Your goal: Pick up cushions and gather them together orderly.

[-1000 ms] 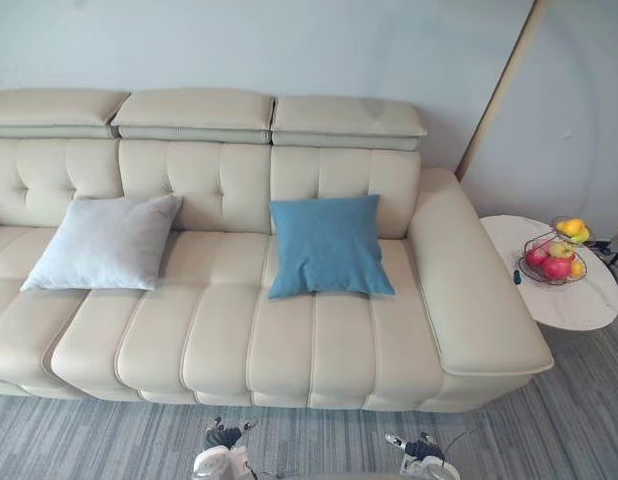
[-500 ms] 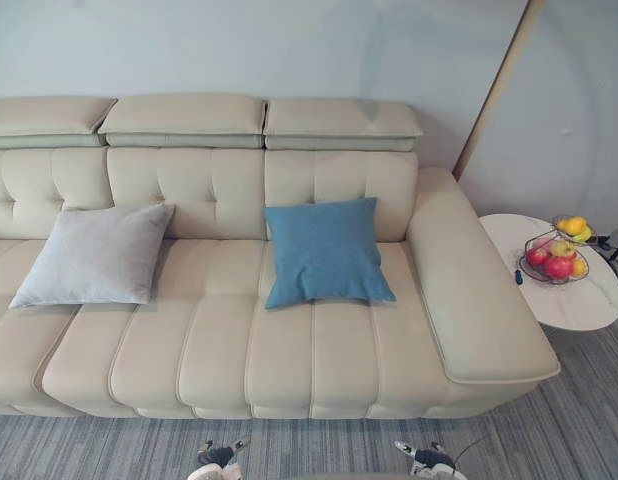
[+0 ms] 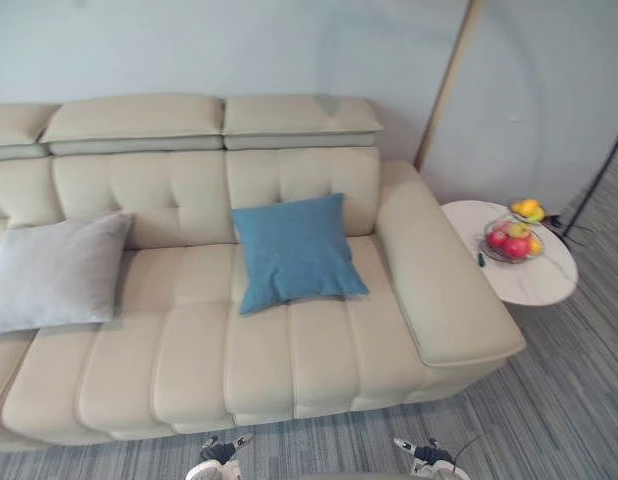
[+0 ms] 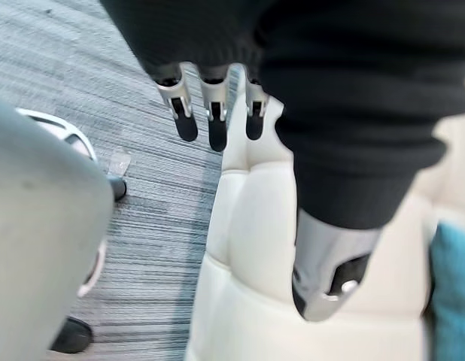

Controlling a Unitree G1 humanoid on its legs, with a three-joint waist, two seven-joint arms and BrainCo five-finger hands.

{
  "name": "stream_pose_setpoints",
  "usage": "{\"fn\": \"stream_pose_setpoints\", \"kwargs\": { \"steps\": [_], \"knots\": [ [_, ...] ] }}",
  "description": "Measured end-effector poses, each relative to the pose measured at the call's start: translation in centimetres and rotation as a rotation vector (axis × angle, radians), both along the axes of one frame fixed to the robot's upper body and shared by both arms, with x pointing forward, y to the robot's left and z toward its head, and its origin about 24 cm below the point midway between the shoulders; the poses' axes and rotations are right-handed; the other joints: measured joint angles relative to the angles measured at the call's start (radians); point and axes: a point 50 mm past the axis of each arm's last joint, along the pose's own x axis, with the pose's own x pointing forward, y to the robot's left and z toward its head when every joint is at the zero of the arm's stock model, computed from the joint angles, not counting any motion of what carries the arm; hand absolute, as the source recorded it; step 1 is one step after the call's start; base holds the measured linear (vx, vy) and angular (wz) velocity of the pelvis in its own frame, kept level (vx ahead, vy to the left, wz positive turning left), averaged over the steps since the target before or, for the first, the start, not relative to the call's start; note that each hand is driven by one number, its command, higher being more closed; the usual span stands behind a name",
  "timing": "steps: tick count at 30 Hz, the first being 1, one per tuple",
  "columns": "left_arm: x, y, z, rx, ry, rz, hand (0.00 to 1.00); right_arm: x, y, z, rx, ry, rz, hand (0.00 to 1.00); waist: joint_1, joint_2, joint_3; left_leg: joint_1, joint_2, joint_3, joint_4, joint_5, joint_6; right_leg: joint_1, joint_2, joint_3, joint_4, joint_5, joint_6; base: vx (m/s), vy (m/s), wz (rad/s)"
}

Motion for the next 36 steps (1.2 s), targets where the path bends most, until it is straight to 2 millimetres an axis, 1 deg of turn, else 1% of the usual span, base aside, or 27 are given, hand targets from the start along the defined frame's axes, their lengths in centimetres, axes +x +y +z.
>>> {"fn": "stream_pose_setpoints", "kwargs": {
  "steps": [1,2,3,5,7,10,12,13,14,15,16,17,18,19,21,23,24,25,26,27,28,29,30,31,33,34,36],
  "knots": [
    [0.1,-0.1,0.0,-0.004,-0.001,-0.001,0.00,0.5,-0.1,0.2,-0.005,-0.013,0.007,0.00,-0.002,0.002,0.013,0.001,0.015,0.056,0.000,-0.016,-0.005,-0.042,0.026,0.047,0.015,0.010,-0.009,-0.11,-0.041,-1.42],
    [0.2,-0.3,0.0,-0.008,-0.001,0.000,0.00,1.5,0.0,0.4,-0.005,-0.037,0.018,0.00,-0.005,0.020,0.014,0.004,0.052,0.151,-0.006,-0.043,-0.016,-0.092,0.038,-0.005,0.030,-0.009,-0.058,-0.11,-0.041,-1.57],
    [0.2,-0.3,0.0,-0.007,-0.003,0.000,0.00,1.6,0.1,0.4,-0.004,-0.038,0.019,0.00,-0.004,0.021,0.017,0.004,0.060,0.184,-0.009,-0.043,-0.018,-0.111,0.025,-0.060,0.050,-0.017,-0.071,-0.09,-0.015,-1.97],
    [0.1,0.3,0.0,0.004,0.001,0.007,0.00,2.9,0.9,0.7,0.006,-0.064,0.044,0.00,0.000,0.016,0.022,0.023,0.088,0.342,-0.012,-0.042,-0.021,-0.197,-0.082,-0.431,0.213,-0.058,-0.090,-0.05,-0.033,-2.00],
    [-0.1,0.8,0.0,0.021,0.012,-0.009,0.00,3.1,1.3,0.7,0.013,-0.064,0.057,0.00,0.004,-0.009,0.024,0.069,0.075,0.426,-0.014,-0.043,-0.022,-0.167,-0.159,-0.665,0.261,-0.072,-0.113,0.08,-0.165,-1.74],
    [0.4,0.0,0.0,-0.003,0.004,-0.013,0.00,3.0,0.3,0.8,-0.022,-0.062,0.064,0.00,-0.012,0.015,0.040,0.102,0.126,0.452,0.078,-0.025,-0.049,-0.174,-0.109,-0.610,0.279,-0.107,-0.135,0.19,-0.216,-1.28],
    [0.7,-0.1,0.0,-0.005,-0.001,-0.015,0.00,2.8,0.2,0.7,-0.023,-0.056,0.057,0.00,-0.018,0.017,0.041,0.064,0.201,0.414,0.274,-0.019,-0.050,-0.171,-0.087,-0.560,0.286,-0.135,-0.139,0.21,-0.236,-0.68],
    [0.8,-0.1,0.0,-0.014,-0.006,0.011,0.00,2.7,-0.3,0.8,-0.037,-0.055,0.054,0.00,-0.018,0.033,0.052,0.005,0.283,0.333,0.480,0.025,0.004,-0.147,-0.055,-0.524,0.280,-0.149,-0.149,0.21,-0.260,-0.70],
    [0.5,-0.2,0.0,-0.025,-0.006,0.053,0.00,2.8,-0.6,0.9,-0.044,-0.054,0.057,0.00,-0.016,0.037,0.061,-0.053,0.320,0.254,0.609,0.006,0.062,-0.128,-0.029,-0.492,0.267,-0.156,-0.161,0.21,-0.241,-1.13],
    [0.3,-0.1,-0.1,-0.033,-0.010,0.094,0.00,2.9,-0.7,0.9,-0.050,-0.053,0.057,0.00,-0.006,0.048,0.067,-0.139,0.288,0.112,0.700,-0.062,0.038,-0.112,-0.006,-0.439,0.252,-0.166,-0.177,0.12,-0.134,-0.94],
    [0.3,0.0,-0.1,-0.036,-0.011,0.107,0.00,2.9,-0.6,0.9,-0.048,-0.053,0.060,0.00,-0.005,0.048,0.067,-0.169,0.266,0.070,0.709,-0.079,0.019,-0.110,0.001,-0.420,0.248,-0.167,-0.179,0.16,-0.083,-1.26],
    [0.5,0.0,0.0,-0.046,-0.029,0.135,0.00,3.0,-0.4,0.8,-0.042,-0.050,0.064,0.00,0.001,0.046,0.068,-0.237,0.205,-0.017,0.674,-0.123,-0.005,-0.090,0.026,-0.363,0.220,-0.163,-0.181,0.22,-0.047,-1.47],
    [0.4,-0.1,0.1,-0.054,-0.039,0.155,0.00,2.8,-0.3,0.7,-0.034,-0.044,0.061,0.00,0.017,0.044,0.069,-0.272,0.151,-0.083,0.583,-0.143,0.000,-0.063,0.053,-0.295,0.202,-0.169,-0.168,0.27,-0.040,-1.55],
    [0.4,-0.1,0.1,-0.056,-0.044,0.163,0.00,2.8,-0.2,0.7,-0.033,-0.044,0.062,0.00,0.020,0.044,0.069,-0.283,0.135,-0.112,0.553,-0.143,0.000,-0.056,0.062,-0.270,0.201,-0.171,-0.165,0.25,0.039,-1.87],
    [0.4,-0.2,0.2,-0.061,-0.071,0.197,0.00,2.9,-0.1,0.7,-0.035,-0.045,0.080,0.00,0.030,0.044,0.068,-0.350,0.049,-0.315,0.407,-0.134,0.002,-0.034,0.106,-0.128,0.203,-0.189,-0.157,0.23,0.126,-2.02],
    [0.3,-0.2,0.2,-0.073,-0.075,0.239,0.00,2.5,-0.1,0.7,-0.040,-0.039,0.088,0.00,0.037,0.044,0.062,-0.375,0.027,-0.431,0.315,-0.109,0.028,-0.038,0.128,-0.023,0.226,-0.203,-0.140,0.25,0.198,-2.12],
    [0.2,-0.3,0.2,-0.074,-0.073,0.240,0.00,2.4,-0.2,0.6,-0.042,-0.038,0.089,0.00,0.042,0.046,0.057,-0.372,0.032,-0.440,0.291,-0.099,0.038,-0.046,0.136,0.007,0.243,-0.211,-0.136,0.33,0.282,-2.51],
    [-0.1,-0.1,0.1,-0.077,-0.068,0.257,0.00,2.1,-0.1,0.5,-0.041,-0.033,0.089,0.00,0.057,0.049,0.038,-0.343,0.047,-0.418,0.291,-0.048,-0.011,-0.059,0.154,0.087,0.290,-0.235,-0.116,0.24,0.210,-1.84],
    [-0.4,0.5,0.1,-0.059,-0.060,0.254,0.00,1.5,0.2,0.4,-0.032,-0.021,0.088,0.00,0.052,0.024,0.017,-0.327,0.048,-0.352,0.277,-0.060,-0.003,-0.071,0.136,0.113,0.306,-0.241,-0.098,0.30,0.257,-1.64],
    [-0.6,0.8,0.1,-0.052,-0.057,0.254,0.00,1.1,0.4,0.2,-0.025,-0.014,0.086,0.00,0.051,0.011,0.002,-0.318,0.047,-0.320,0.263,-0.060,-0.002,-0.073,0.121,0.103,0.318,-0.241,-0.092,0.26,0.194,-1.34],
    [-0.9,1.3,0.1,-0.039,-0.052,0.255,0.00,0.7,1.1,0.1,-0.004,-0.007,0.081,0.00,0.059,-0.018,-0.022,-0.279,0.046,-0.238,0.221,-0.061,0.002,-0.105,0.078,0.039,0.359,-0.242,-0.068,0.34,0.216,-1.56],
    [-1.1,1.4,0.1,-0.036,-0.042,0.251,0.00,0.9,1.4,0.1,0.005,-0.012,0.081,0.00,0.063,-0.025,-0.026,-0.222,0.042,-0.174,0.177,-0.060,0.003,-0.118,0.023,-0.085,0.379,-0.230,-0.018,0.34,0.214,-1.54],
    [-1.1,1.4,0.0,-0.036,-0.039,0.245,0.00,0.9,1.5,0.1,0.008,-0.014,0.081,0.00,0.063,-0.024,-0.027,-0.206,0.043,-0.153,0.163,-0.060,0.004,-0.116,0.000,-0.137,0.379,-0.221,0.002,0.29,0.181,-1.44],
    [-1.0,1.3,0.0,-0.036,-0.030,0.221,0.00,0.9,1.7,0.0,0.015,-0.012,0.083,0.00,0.064,-0.018,-0.028,-0.173,0.041,-0.096,0.127,-0.060,0.004,-0.113,-0.069,-0.322,0.375,-0.209,0.015,0.21,0.144,-1.10],
    [-0.7,1.0,-0.1,-0.040,-0.023,0.190,0.00,1.3,1.9,0.1,0.020,-0.021,0.087,0.00,0.060,-0.009,-0.025,-0.136,0.041,-0.028,0.098,-0.060,0.004,-0.094,-0.138,-0.581,0.349,-0.193,-0.010,0.24,0.078,-1.24],
    [-0.7,0.8,-0.2,-0.041,-0.010,0.167,0.00,1.6,1.8,0.1,0.018,-0.023,0.085,0.00,0.060,-0.001,-0.021,-0.110,0.040,0.001,0.081,-0.060,0.004,-0.083,-0.134,-0.664,0.307,-0.181,-0.057,0.25,-0.025,-1.54],
    [-0.7,0.0,-0.4,-0.057,0.015,0.120,0.00,1.7,0.1,0.2,-0.013,-0.009,0.063,0.00,0.059,0.046,-0.025,-0.077,0.056,0.047,0.064,-0.058,0.001,-0.077,-0.094,-0.673,0.244,-0.144,-0.107,0.21,-0.067,-1.32]
  ]
}}
